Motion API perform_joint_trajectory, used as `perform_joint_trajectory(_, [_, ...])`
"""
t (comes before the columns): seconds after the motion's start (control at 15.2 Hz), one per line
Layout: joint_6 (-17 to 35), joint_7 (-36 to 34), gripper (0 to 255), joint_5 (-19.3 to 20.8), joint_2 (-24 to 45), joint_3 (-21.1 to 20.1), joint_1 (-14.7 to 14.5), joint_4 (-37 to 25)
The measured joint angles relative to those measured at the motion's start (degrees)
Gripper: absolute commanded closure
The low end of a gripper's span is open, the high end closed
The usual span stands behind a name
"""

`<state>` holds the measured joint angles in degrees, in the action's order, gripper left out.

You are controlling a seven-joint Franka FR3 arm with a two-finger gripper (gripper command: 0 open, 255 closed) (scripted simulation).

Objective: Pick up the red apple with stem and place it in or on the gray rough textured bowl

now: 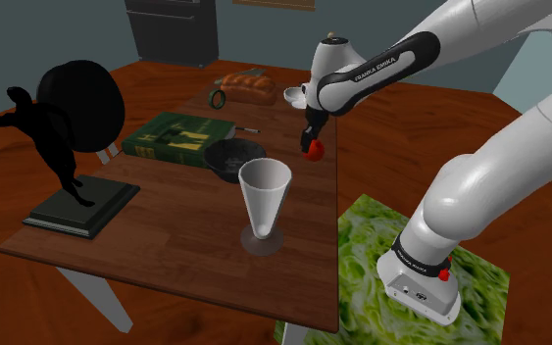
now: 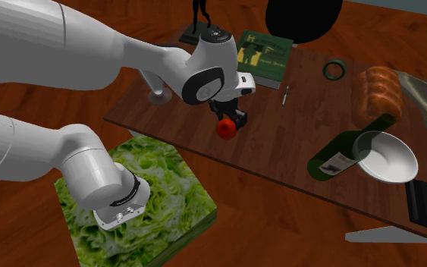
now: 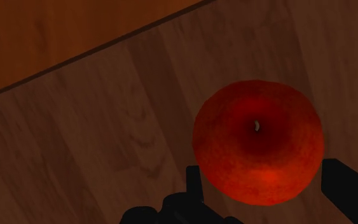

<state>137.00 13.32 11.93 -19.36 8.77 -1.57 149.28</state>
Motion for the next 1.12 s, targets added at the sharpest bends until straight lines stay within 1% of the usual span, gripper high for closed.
perform_joint_trajectory(1.12, [-14.9,1.55,255,-1.48,-6.29,-0.86,-0.58,-8.65])
